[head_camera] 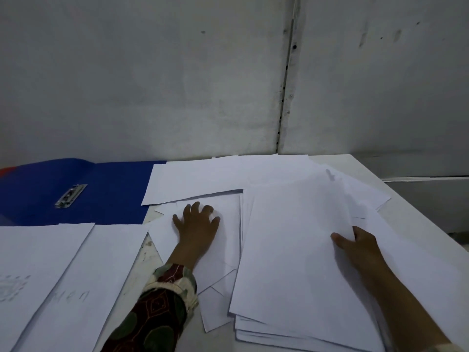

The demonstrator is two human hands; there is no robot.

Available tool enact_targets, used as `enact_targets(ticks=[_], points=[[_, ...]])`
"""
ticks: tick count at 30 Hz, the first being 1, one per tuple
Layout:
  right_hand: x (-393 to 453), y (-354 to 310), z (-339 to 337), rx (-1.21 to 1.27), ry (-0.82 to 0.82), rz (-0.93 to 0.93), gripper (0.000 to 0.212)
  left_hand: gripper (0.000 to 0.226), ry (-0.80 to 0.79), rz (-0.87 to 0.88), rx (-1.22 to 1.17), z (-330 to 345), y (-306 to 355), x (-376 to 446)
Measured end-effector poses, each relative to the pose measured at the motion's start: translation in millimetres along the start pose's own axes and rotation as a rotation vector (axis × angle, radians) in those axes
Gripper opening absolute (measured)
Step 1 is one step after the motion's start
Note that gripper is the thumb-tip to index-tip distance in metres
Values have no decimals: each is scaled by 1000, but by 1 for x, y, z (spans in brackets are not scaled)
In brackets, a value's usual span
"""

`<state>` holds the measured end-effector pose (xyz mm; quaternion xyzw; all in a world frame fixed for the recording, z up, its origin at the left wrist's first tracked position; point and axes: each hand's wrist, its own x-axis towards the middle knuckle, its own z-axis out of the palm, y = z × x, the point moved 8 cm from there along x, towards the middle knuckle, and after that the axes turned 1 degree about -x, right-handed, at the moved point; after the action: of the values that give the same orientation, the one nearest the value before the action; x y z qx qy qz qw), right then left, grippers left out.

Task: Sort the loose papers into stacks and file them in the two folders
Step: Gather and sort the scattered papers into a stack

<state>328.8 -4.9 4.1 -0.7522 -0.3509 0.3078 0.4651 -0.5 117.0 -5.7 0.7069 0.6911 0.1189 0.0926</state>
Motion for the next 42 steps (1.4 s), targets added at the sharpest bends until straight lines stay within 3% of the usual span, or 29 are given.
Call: enact_targets(ticks=[12, 18, 23, 28, 32, 42], points=[[0, 7, 0, -3, 70, -25, 11, 49, -67, 28, 186, -6, -17, 53], [2, 4, 1, -45, 78, -29, 10, 34, 225, 103, 187, -38, -17, 52], [1, 2, 1, -84, 67, -46, 9, 29, 288, 130, -14, -68, -14, 38], [-4, -5, 1, -75, 38, -41, 10, 51, 162, 193, -335, -74, 11, 6], [-9, -5, 4, -53, -22, 16, 21, 36, 67, 248, -570, -62, 47, -28], [-30, -11, 15, -37, -137, -25, 33, 29, -109, 323, -698, -14, 126, -86]])
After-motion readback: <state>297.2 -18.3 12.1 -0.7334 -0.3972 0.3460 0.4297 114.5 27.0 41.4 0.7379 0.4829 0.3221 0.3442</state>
